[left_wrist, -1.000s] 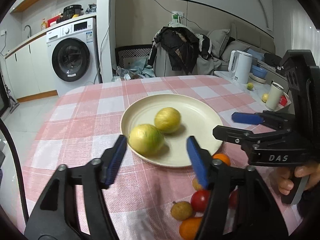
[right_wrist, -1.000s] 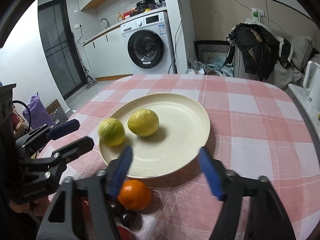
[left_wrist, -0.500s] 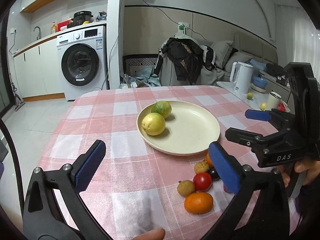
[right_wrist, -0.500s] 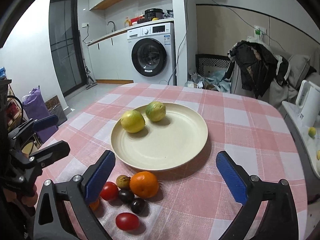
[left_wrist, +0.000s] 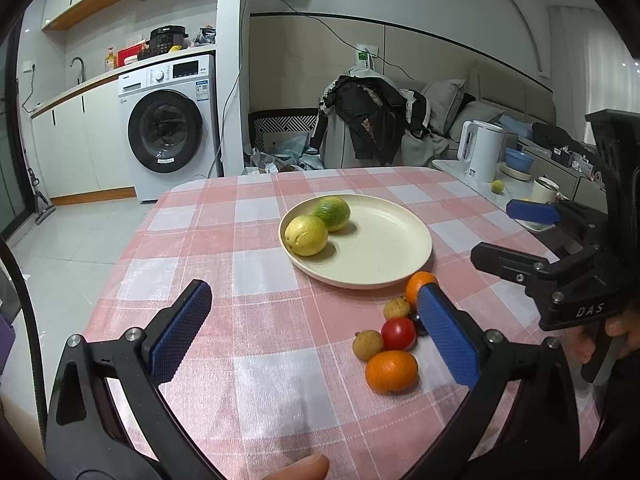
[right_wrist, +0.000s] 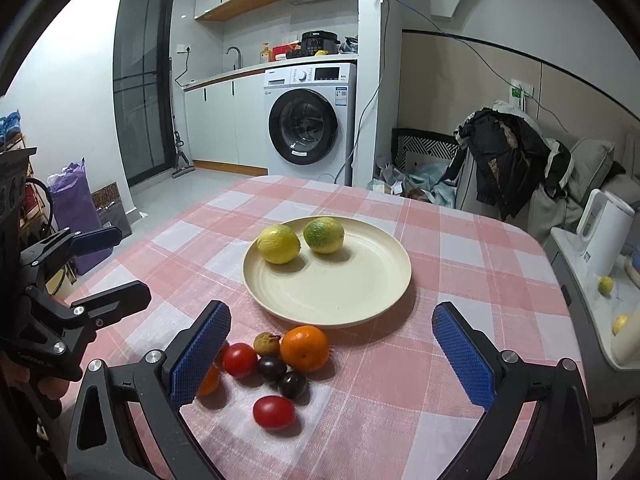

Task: Organize fruits
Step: 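Open both tools and pull them back from the plate, then grasp a mandarin orange with the left tool while the right tool grasps a red tomato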

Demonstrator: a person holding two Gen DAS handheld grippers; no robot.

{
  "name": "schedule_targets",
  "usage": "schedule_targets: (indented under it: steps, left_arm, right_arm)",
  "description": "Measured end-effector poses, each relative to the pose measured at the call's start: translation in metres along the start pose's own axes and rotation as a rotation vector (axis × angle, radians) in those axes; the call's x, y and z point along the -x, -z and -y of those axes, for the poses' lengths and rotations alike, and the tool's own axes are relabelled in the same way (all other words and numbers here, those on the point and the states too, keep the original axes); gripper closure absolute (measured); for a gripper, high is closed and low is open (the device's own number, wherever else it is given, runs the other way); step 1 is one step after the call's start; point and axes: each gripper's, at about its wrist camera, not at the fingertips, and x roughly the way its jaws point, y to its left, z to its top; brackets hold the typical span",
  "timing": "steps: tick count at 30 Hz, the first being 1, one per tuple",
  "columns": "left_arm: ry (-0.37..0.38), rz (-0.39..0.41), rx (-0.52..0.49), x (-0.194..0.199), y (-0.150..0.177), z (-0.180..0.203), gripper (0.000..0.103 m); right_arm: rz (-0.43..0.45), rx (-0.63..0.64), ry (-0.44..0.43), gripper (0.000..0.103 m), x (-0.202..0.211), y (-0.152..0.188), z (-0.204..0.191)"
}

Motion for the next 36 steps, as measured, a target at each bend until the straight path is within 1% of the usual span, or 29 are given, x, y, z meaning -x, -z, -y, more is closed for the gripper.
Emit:
schedule_targets:
  steps: [6, 18, 23, 29, 33, 36]
  left_arm:
    - [-0.002, -0.014, -0.009, 0.006, 0.006, 0.004, 0.000]
    - [0.006, -0.061, -0.018, -0.012, 0.013, 0.008, 0.000]
    - [0.006, -0.075, -0.034, -0.016, 0.016, 0.013, 0.000]
    - [0.024, -0.118, -0.077, -0.025, 0.022, 0.020, 0.000]
    - [0.044, -0.146, -0.088, -0.030, 0.025, 0.023, 0.000]
    - [0.044, -0.161, -0.093, -0.034, 0.028, 0.025, 0.000]
  right_arm:
    - [0.000, 0.027, 0.002, 0.000, 0.006, 0.004, -0.008]
    - [-0.034, 0.030, 0.000, 0.000, -0.003, 0.012, -0.005]
    - [-0.064, 0.031, 0.006, 0.000, -0.008, 0.015, -0.001]
    - [-0.120, 0.018, -0.001, 0.000, -0.018, 0.020, 0.006]
    - [-0.152, 0.022, -0.003, 0.000, -0.024, 0.025, 0.007]
    - [-0.178, 0.025, -0.016, 0.000, -0.029, 0.029, 0.004]
